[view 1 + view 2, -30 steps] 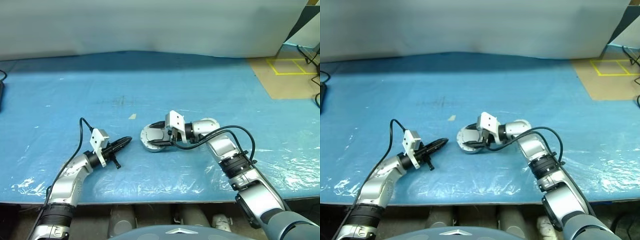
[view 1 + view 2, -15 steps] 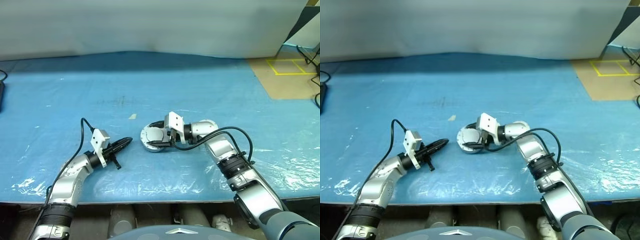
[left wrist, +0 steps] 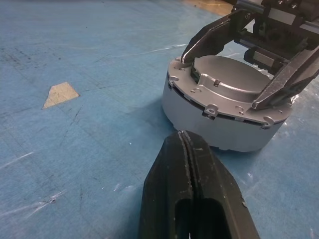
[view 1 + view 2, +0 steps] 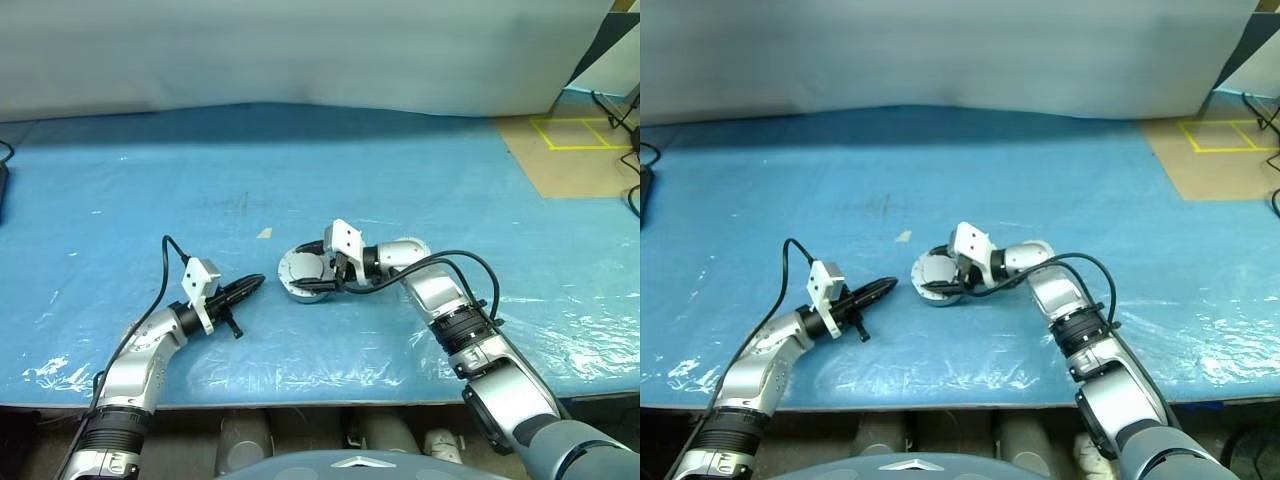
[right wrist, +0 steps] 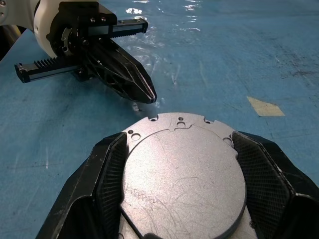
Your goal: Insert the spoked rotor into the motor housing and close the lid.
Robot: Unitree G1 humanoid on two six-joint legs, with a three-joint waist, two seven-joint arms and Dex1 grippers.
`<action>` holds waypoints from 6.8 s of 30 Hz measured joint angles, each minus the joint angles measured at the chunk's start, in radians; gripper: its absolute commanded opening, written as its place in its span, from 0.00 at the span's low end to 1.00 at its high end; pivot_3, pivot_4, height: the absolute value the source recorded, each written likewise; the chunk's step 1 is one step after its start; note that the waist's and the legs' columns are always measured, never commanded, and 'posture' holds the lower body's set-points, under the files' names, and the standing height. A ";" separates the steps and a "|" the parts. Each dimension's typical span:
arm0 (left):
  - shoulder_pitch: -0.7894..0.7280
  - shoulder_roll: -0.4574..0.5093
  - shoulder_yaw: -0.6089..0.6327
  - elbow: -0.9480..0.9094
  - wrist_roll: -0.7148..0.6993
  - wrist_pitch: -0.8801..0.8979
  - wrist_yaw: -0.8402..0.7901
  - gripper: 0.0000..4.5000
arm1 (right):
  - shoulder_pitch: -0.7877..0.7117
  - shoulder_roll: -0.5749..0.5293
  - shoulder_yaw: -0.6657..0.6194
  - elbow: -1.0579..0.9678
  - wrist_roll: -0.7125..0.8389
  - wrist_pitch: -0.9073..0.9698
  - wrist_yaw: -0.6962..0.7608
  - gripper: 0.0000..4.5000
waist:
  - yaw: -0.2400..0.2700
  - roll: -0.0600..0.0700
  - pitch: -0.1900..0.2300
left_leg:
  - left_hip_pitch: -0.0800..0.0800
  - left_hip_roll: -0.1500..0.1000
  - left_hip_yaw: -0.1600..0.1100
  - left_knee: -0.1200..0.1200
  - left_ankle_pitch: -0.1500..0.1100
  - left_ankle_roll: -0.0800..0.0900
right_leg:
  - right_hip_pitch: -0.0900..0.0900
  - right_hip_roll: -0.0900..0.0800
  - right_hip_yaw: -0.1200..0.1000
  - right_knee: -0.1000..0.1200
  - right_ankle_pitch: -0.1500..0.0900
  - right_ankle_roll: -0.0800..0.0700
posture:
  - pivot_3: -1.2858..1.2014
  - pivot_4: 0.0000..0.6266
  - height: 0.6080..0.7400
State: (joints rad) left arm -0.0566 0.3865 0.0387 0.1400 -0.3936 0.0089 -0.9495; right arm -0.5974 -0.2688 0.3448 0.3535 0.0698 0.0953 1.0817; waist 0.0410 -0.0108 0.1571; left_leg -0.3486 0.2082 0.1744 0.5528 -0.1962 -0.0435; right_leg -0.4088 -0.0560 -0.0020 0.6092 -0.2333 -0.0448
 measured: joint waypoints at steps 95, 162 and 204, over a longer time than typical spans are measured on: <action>-0.090 0.022 -0.114 -0.050 0.095 0.011 -0.019 0.00 | 0.053 -0.161 -0.264 -0.197 0.339 0.707 -0.069 0.99 | 0.010 0.001 0.000 | -0.001 -0.001 0.000 -0.002 0.002 -0.003 | 0.000 -0.001 0.000 -0.003 0.000 0.000 | 0.52 0.24 1.00; -0.117 -0.044 0.043 -0.029 -0.177 0.307 0.070 0.43 | -0.049 0.087 -0.711 0.096 0.682 1.063 -0.408 0.25 | 0.029 0.001 0.000 | -0.019 -0.001 0.000 0.001 0.003 -0.004 | -0.017 0.000 -0.002 0.001 0.002 0.002 | 0.52 0.24 1.00; -0.216 -0.286 0.208 -0.147 -0.749 0.785 0.365 0.63 | 0.001 0.132 -0.616 -0.213 0.916 1.124 -0.504 0.25 | 0.034 0.001 0.001 | -0.022 -0.001 -0.004 0.005 0.003 -0.005 | -0.015 0.000 -0.004 0.000 0.006 0.008 | 0.52 0.24 1.00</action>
State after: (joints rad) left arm -0.2728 0.1001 0.2469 -0.0072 -1.1429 0.7936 -0.5840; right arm -0.5960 -0.1365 -0.2711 0.1406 0.9858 1.2189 0.5778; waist 0.0752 -0.0096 0.1578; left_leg -0.3703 0.2073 0.1700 0.5577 -0.1932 -0.0485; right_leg -0.4238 -0.0555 -0.0060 0.6095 -0.2277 -0.0372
